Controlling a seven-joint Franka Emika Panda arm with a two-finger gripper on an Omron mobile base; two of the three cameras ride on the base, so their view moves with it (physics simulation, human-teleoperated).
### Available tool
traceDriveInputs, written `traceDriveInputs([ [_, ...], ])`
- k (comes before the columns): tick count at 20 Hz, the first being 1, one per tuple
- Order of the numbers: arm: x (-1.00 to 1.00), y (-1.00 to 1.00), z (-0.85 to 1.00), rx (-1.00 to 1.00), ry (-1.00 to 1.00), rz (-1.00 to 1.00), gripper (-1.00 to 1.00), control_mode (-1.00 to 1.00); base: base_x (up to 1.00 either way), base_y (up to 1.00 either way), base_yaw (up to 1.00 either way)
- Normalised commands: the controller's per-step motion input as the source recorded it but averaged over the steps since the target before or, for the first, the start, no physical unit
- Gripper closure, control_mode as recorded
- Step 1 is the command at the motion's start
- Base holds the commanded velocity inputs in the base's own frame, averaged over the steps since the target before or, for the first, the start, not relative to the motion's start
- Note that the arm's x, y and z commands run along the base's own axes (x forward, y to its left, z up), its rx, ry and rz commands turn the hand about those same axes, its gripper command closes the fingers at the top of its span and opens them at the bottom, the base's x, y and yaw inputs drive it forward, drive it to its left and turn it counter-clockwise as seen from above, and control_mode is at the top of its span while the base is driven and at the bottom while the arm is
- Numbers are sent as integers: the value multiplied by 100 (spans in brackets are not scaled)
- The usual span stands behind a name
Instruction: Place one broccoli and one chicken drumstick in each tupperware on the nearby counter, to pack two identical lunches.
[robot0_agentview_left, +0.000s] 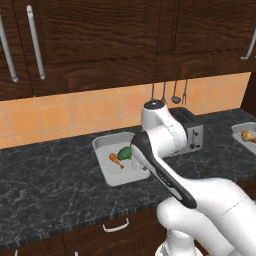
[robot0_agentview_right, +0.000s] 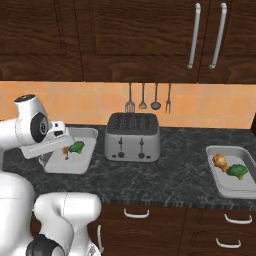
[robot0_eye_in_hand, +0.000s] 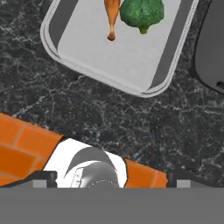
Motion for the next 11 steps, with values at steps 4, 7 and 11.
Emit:
traceDriveInputs([
  [4,-100,-96,0,15,17,-11,-100,-100,0,0,0],
  [7,-76,-63,58,10,1,-8,-100,-100,0,0,0],
  [11,-62,-40,82,9,-4,-2,-100,-100,0,0,0],
])
